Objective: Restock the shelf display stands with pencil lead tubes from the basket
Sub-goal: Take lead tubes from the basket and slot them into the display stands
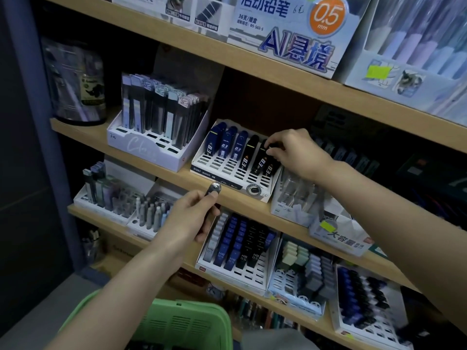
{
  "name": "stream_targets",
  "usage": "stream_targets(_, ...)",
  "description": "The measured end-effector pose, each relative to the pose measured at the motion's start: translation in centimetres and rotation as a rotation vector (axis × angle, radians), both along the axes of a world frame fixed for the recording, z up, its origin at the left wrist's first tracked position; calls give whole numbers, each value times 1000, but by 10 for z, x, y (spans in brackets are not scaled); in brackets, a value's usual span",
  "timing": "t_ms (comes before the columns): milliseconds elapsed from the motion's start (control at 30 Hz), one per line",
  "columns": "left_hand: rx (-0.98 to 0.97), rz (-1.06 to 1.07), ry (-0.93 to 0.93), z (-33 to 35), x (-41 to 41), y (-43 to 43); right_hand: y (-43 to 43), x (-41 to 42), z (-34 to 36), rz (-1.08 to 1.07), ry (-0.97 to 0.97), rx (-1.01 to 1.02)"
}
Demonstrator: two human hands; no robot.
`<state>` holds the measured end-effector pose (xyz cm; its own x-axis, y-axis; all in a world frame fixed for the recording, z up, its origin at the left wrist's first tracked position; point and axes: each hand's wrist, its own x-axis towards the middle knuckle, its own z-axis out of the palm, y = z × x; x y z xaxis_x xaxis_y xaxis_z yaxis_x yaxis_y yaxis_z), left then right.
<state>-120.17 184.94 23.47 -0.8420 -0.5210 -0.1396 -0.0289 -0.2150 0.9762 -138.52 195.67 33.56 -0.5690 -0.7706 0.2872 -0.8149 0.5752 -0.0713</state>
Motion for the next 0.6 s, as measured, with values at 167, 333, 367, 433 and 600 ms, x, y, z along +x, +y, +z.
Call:
stream_targets(167,52,6,6,3,-4,-1,-7,-3,-3,24,-53,24)
stream_targets(333,124,7,27,3,-8,-2,-5,-10,-7,27,-2,-166)
stream_targets(367,123,7,27,3,-9,-2,-4,-10,-8,27,5,-173)
stream_targets(433,120,10,24,2,-10,-2,-4,-10,-10,40,6,-160)
stream_targets(600,127,-5,19,3,-14,1,-6,-9,-13,50,44,-140)
